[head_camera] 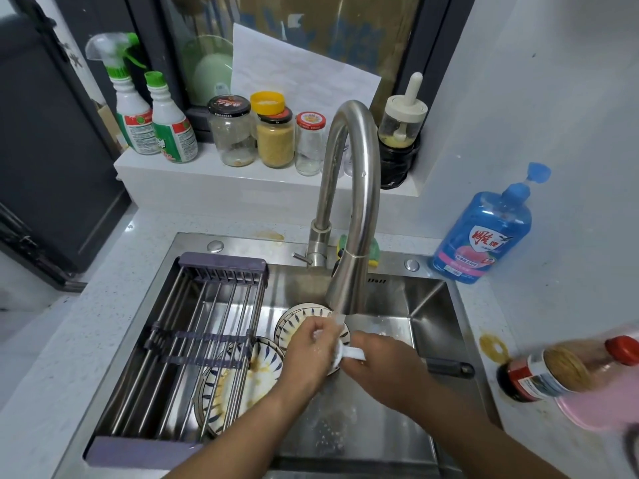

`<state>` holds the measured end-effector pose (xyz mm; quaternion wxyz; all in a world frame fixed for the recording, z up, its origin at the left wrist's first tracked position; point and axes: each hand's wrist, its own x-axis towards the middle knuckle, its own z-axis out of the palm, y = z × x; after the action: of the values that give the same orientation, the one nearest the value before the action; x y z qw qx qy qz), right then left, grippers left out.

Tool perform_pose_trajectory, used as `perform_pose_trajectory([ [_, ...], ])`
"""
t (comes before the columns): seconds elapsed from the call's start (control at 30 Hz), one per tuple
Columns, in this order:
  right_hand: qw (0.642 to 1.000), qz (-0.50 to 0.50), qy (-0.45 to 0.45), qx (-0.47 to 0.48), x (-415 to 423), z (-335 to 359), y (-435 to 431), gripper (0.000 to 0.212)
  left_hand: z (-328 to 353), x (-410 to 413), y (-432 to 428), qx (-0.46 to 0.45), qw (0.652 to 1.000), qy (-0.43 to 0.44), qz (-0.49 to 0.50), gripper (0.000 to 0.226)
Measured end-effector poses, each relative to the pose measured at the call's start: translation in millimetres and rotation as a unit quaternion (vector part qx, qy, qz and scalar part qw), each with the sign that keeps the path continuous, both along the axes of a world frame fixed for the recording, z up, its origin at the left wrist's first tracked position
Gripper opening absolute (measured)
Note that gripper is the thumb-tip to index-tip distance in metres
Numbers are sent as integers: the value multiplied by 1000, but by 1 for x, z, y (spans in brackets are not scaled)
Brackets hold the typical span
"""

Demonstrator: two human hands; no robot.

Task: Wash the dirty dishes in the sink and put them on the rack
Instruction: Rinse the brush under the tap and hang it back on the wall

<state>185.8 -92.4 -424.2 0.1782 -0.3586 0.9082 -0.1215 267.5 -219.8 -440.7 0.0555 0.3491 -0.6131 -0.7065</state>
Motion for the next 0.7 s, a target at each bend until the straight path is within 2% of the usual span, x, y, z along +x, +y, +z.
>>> perform_pose_trajectory([
  [0.1, 998, -31, -62, -1, 0, -13, -3, 33, -4, 4, -7, -27, 998, -35, -38, 48],
  [0.2, 991, -47, -115, -44, 4, -18, -6, 36, 1, -2, -9, -41, 996, -81, -19, 62],
  [0.27, 988, -55, -126, -65, 7, -17, -11, 31, 8, -6, -11, 37, 994, -103, -5, 66],
  [0.3, 986, -67, -133, -79, 8, -15, -12, 21, 13, -5, -12, 93, 991, -95, -1, 69],
  [0.33, 981, -80, -149, -97, 8, -14, -13, 11, 17, -1, -11, 141, 987, -74, 2, 70],
  [0.4, 970, -92, -187, -124, 9, -9, -14, 12, 21, 9, -10, 171, 985, -22, -15, 63],
  [0.5, 956, -89, -237, -146, 12, -10, -15, 11, 21, 24, -9, 89, 991, 53, -81, 39],
  [0.6, 941, -96, -274, -173, 12, -9, -13, 29, 10, 30, -12, 33, 987, 87, -130, 44],
  [0.7, 941, -98, -267, -181, 14, -8, -10, 26, 3, 30, -12, -132, 981, 68, -127, 24],
])
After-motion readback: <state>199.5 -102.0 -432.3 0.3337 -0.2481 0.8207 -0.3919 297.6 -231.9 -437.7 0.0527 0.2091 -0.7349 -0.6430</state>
